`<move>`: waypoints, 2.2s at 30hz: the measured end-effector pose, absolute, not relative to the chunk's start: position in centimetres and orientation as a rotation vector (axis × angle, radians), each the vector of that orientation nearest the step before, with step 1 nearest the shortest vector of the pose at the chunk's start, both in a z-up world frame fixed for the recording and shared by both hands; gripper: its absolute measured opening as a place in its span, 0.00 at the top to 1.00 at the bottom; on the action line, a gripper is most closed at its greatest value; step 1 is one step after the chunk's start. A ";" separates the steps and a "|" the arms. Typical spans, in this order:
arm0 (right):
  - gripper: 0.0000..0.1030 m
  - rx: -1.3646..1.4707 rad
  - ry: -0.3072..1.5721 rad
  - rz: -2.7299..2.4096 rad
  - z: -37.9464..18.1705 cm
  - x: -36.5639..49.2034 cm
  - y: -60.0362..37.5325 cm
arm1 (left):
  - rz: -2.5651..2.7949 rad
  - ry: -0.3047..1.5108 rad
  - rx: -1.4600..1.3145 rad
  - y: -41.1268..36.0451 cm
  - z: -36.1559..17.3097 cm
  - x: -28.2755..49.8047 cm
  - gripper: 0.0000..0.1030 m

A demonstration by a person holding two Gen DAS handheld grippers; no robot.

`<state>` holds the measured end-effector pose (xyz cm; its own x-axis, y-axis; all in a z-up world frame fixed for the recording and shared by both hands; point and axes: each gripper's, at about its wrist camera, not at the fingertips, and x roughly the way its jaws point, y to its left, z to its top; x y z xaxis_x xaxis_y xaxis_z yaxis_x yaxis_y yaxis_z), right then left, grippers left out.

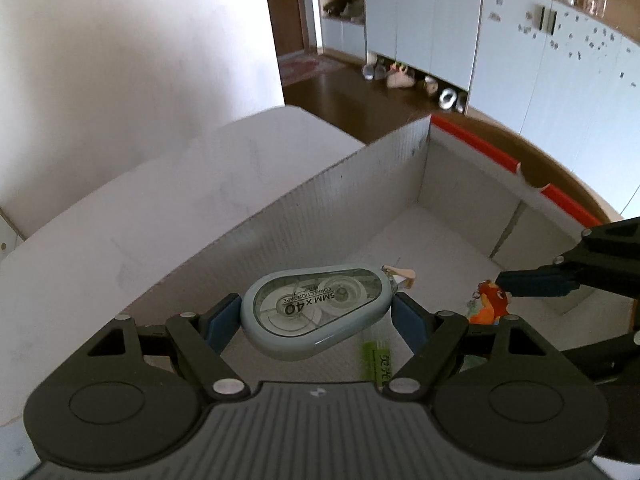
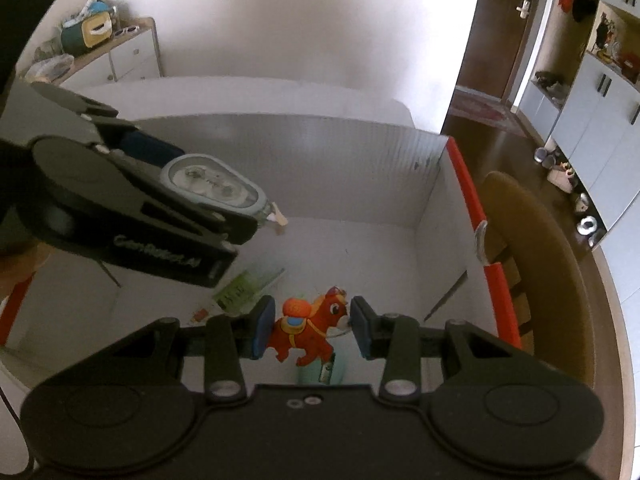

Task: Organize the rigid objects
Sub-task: 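Carry the correction tape and horse keychain into the red box with both grippers, then open both grippers to release the tape and keychain in the box, then withdraw both grippers from the box toward the table items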

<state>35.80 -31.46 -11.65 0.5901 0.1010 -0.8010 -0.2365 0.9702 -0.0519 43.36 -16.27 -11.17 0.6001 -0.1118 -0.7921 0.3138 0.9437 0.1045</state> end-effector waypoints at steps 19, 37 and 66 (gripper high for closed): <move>0.60 -0.208 1.081 0.226 -13.5 36.8 -30.1 | -0.231 1.128 0.249 -17.6 -14.7 45.5 0.21; 0.39 -0.136 1.033 0.210 -12.0 36.2 -31.8 | -0.261 1.154 0.226 -17.6 -13.5 44.2 0.22; 0.17 -0.017 0.832 0.208 -4.8 29.3 -28.6 | -0.325 0.871 0.062 -11.4 -4.2 35.7 0.22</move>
